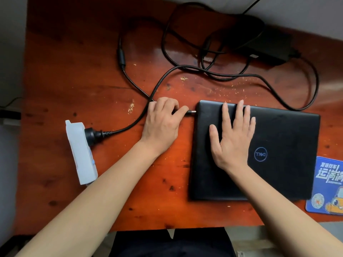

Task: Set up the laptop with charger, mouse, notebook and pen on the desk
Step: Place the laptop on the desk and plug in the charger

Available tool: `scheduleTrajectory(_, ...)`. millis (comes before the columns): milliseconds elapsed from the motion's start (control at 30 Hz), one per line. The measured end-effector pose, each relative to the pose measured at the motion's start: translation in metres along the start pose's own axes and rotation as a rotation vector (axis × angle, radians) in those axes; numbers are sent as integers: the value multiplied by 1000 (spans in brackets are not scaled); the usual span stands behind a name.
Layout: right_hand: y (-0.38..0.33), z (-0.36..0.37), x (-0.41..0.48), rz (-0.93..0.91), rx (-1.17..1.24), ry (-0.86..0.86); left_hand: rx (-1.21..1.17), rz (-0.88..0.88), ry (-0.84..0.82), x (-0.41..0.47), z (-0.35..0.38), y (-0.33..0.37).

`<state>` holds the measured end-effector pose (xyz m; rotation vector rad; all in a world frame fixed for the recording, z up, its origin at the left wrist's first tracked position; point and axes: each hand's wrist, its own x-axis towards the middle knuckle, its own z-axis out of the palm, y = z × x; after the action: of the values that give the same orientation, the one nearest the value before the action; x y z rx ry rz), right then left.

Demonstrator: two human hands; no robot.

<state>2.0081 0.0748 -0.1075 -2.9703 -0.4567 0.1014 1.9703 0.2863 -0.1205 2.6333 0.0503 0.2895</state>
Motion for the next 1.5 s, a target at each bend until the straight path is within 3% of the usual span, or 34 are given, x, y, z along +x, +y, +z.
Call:
scheduleTrajectory(133,2,3,-1,-1,12,20,-23,-56,-36,3,-7,7)
scheduleTrajectory(367,1,2,0,3,14,19,15,90,-138,14,-20,0)
scheduleTrajectory(700,1,3,0,4,11,29,-146,-77,-105,19,-11,6)
scheduleTrajectory(867,1,3,1,3,4,30,-123,57,-144,19,-13,-5)
scheduleTrajectory(1200,0,4,2,11,3,36,-85,155,-160,26,-10,-3)
scheduleTrajectory(1500,-2,3,2,8,-9,36,-23,108,-55,18,-13,-10)
